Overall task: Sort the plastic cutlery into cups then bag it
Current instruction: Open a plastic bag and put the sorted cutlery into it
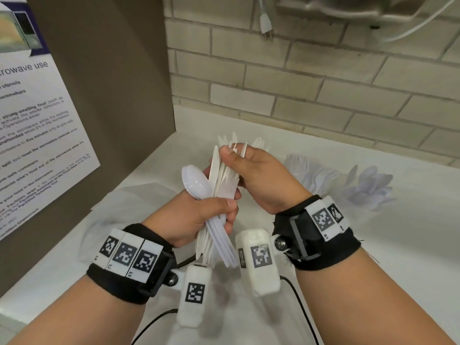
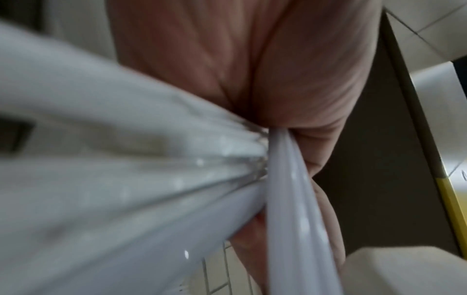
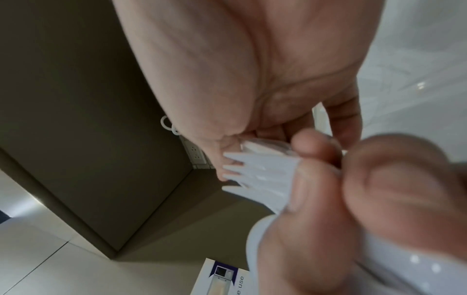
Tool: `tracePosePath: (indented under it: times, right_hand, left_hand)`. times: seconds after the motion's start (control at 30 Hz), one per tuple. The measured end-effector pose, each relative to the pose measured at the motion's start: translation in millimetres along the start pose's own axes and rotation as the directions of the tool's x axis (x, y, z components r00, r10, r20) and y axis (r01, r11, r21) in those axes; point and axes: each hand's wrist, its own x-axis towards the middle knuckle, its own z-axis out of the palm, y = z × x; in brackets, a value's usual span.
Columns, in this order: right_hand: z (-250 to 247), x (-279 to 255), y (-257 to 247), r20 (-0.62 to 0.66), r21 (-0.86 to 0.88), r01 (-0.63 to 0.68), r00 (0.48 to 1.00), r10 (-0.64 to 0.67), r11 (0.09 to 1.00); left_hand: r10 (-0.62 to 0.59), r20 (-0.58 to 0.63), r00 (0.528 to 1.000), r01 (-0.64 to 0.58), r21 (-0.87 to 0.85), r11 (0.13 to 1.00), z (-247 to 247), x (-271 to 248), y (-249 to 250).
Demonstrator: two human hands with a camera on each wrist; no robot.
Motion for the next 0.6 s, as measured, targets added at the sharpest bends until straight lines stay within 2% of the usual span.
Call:
tracePosePath:
  times: [0.17, 0.3, 0.4, 0.43, 0.6]
  right_hand:
    - [-4.2, 1.4, -1.6, -0.078, 0.104, 0.014, 0.997, -0.006, 0.994]
    - [-14.3, 4.3, 2.5, -0.053, 0.218, -0.078, 0.994, 0.092, 0.973]
    - [-14.5, 0.7, 7.4, 0.063, 0.130, -0.128, 0.991, 0.121, 0.983]
    - [-13.4, -0.6, 9.6, 0.067, 0.114, -0.130, 0.990, 0.122, 0.985]
    - [-10.1, 0.3, 13.5, -0.063, 0.116, -0.106, 0.991, 0.114, 0.988]
  left_hand:
    - [-0.054, -0.001, 0.999, 0.054, -0.003, 0.999, -2.8, 0.0, 0.3]
    - [-0.050, 0.002, 0.999, 0.050, -0.077, 0.996, -2.5, 0.1, -0.8]
    - [-0.043, -0.021, 0.999, 0.041, -0.074, 0.996, -2.0, 0.6, -1.5]
    - [-0.039, -0.032, 0.999, 0.037, -0.062, 0.997, -1.8, 1.2, -2.7]
    - [-0.007, -0.082, 0.997, 0.009, 0.023, 1.000, -1.2, 4.4, -6.2]
